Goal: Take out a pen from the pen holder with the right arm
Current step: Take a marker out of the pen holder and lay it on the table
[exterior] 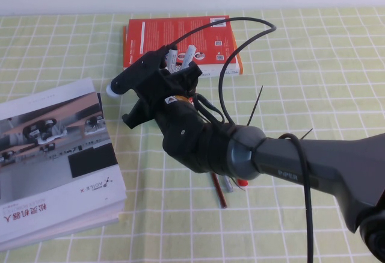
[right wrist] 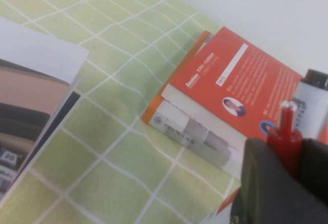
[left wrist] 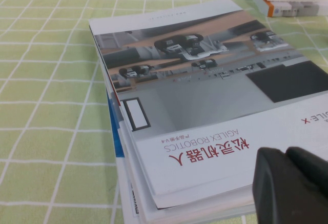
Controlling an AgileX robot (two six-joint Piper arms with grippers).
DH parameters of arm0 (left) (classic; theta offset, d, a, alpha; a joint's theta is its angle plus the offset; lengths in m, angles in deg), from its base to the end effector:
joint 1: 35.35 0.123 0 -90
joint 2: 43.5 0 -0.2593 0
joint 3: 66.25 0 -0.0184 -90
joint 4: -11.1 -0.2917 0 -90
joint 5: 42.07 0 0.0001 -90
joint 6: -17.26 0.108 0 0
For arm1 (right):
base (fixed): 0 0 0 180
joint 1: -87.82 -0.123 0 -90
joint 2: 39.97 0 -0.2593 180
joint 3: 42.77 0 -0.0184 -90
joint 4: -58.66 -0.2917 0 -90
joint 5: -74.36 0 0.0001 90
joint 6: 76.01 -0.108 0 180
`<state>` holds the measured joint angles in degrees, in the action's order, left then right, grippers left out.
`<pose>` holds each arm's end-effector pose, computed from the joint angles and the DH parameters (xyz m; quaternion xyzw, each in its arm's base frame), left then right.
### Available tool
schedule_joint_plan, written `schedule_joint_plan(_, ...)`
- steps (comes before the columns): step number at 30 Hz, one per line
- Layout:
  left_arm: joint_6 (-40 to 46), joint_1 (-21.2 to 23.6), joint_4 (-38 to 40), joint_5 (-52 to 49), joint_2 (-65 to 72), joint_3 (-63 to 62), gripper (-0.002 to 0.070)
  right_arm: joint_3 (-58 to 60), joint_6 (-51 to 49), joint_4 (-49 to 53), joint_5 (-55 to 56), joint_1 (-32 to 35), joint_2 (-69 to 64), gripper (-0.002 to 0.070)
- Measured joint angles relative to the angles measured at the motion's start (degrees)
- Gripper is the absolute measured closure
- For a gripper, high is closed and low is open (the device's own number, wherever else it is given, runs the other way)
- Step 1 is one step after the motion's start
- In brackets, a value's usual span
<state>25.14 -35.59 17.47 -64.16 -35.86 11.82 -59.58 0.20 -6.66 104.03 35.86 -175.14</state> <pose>0.1353 -0.0051 0.1648 0.0279 0.8068 -0.0079 0.5901 0.3725 0.3974 0.1585 -0.3026 0.7238 0.0188 0.6199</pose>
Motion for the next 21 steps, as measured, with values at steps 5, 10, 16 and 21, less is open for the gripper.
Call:
schedule_joint_plan(5, 0.0, 0.0, 0.0, 0.0, 0.0, 0.0, 0.068, -0.04, 0.0, 0.0, 0.0, 0.0, 0.0, 0.0605)
schedule_joint_plan(10, 0.0, 0.0, 0.0, 0.0, 0.0, 0.0, 0.068, -0.04, 0.39, -0.35, 0.0, 0.0, 0.12, 0.0605)
schedule_joint_plan(16, 0.0, 0.0, 0.0, 0.0, 0.0, 0.0, 0.068, -0.04, 2.48, -2.79, -0.38, -0.13, 2.51, 0.0607)
schedule_joint_plan(21, 0.0, 0.0, 0.0, 0.0, 0.0, 0.0, 0.068, -0.04, 4.51, -5.05, -0.82, -0.22, 5.34, 0.0608)
